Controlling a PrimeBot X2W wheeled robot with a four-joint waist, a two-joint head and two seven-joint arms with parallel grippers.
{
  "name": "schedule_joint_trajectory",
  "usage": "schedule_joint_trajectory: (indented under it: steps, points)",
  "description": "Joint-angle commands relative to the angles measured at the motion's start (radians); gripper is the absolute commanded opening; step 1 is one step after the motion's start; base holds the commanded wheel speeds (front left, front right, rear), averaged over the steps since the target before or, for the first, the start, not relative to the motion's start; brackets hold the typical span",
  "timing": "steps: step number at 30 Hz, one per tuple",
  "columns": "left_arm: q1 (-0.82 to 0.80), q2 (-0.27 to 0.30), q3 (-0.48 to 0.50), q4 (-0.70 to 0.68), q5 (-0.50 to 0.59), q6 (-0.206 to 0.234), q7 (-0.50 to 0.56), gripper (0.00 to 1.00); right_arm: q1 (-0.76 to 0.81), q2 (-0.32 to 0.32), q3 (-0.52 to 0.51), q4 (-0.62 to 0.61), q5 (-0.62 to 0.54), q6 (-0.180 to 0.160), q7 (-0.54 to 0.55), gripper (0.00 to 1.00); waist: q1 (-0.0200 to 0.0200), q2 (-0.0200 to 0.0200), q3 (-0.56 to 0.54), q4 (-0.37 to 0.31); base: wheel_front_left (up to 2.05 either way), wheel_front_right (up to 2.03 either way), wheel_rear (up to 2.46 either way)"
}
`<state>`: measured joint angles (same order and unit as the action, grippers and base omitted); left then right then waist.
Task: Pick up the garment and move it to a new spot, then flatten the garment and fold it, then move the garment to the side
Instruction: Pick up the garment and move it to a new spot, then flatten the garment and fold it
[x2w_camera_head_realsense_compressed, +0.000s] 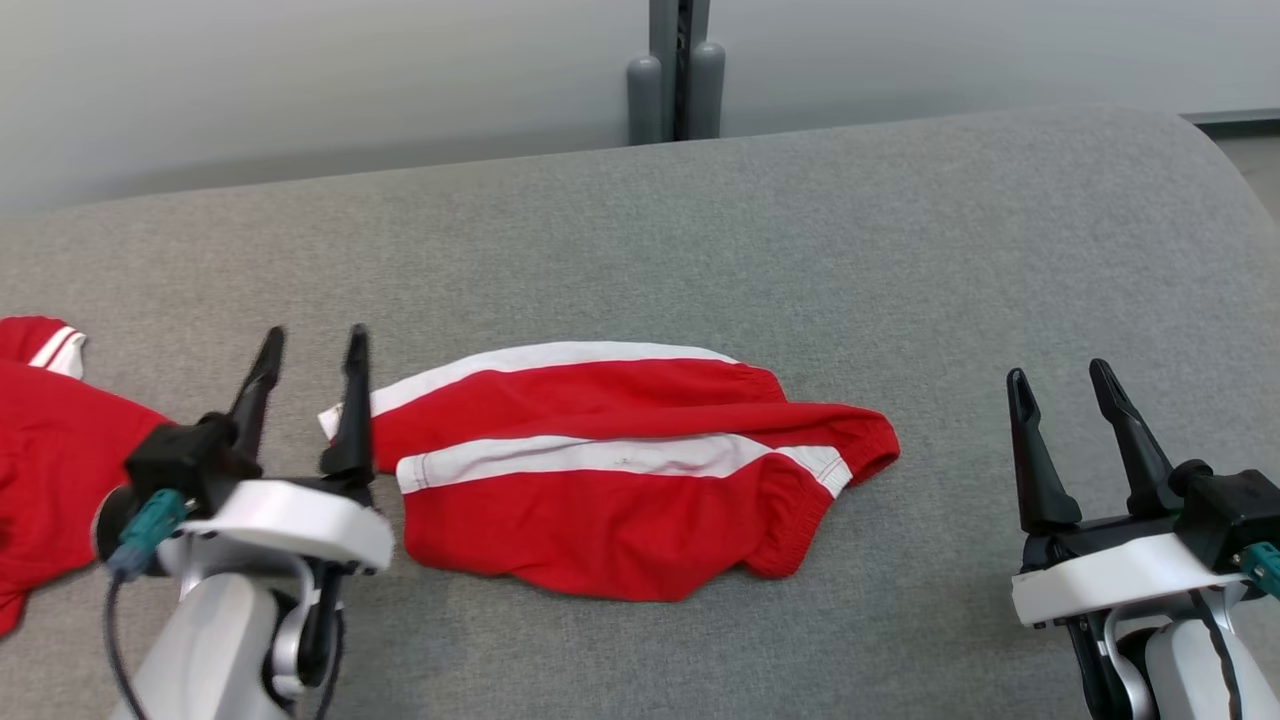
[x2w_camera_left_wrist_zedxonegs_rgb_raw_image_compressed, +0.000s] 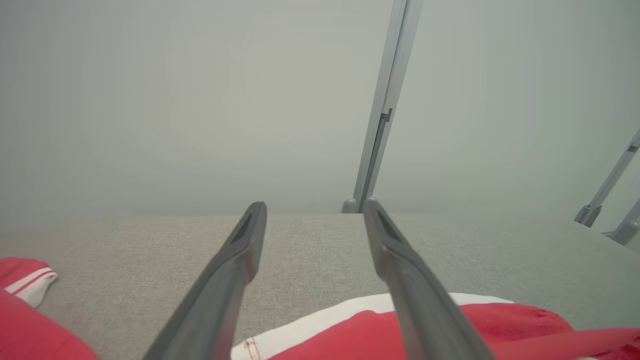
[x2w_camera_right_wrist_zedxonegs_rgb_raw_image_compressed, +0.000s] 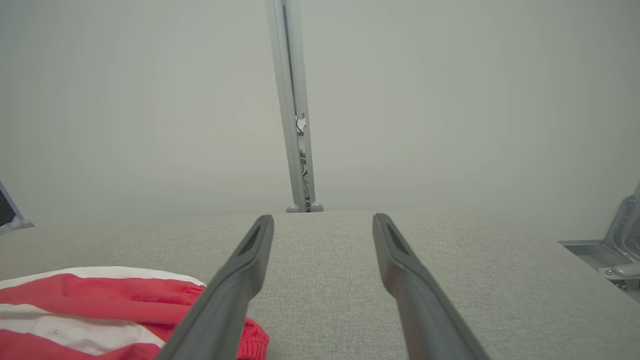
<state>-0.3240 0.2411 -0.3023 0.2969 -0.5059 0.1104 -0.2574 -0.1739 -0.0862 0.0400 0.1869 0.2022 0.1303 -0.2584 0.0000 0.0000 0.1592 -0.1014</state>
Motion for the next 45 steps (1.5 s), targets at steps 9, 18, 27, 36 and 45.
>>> schedule_joint_trajectory:
  steps: [9,18,27,36,45]
  points:
    - [0.154,0.065,0.107,-0.062,-0.025,-0.019,-0.008,1.00,0.046,-0.013,0.005,-0.003,-0.002,0.001,0.023,1.00,0.0000,0.0000,-0.067,0.040,0.00,0.00,0.00]
    - [0.281,0.090,0.110,-0.137,-0.037,-0.045,-0.006,1.00,0.105,-0.013,0.000,-0.029,0.003,0.001,0.059,1.00,0.0000,0.0000,-0.123,0.039,0.00,0.00,0.00]
    - [0.368,0.110,0.103,-0.206,-0.035,-0.016,0.026,1.00,0.160,-0.014,-0.008,-0.065,0.004,0.001,0.099,1.00,0.0000,0.0000,-0.160,0.031,0.00,0.00,0.00]
    - [0.390,0.116,0.103,-0.231,-0.038,0.008,0.051,1.00,0.178,-0.010,-0.019,-0.094,0.000,0.001,0.120,1.00,0.0000,0.0000,-0.161,0.031,0.00,0.00,0.00]
    - [0.393,0.122,0.102,-0.244,-0.036,0.023,0.062,1.00,0.178,-0.005,-0.020,-0.099,-0.004,0.001,0.124,1.00,0.0000,0.0000,-0.151,0.029,0.00,0.00,0.00]
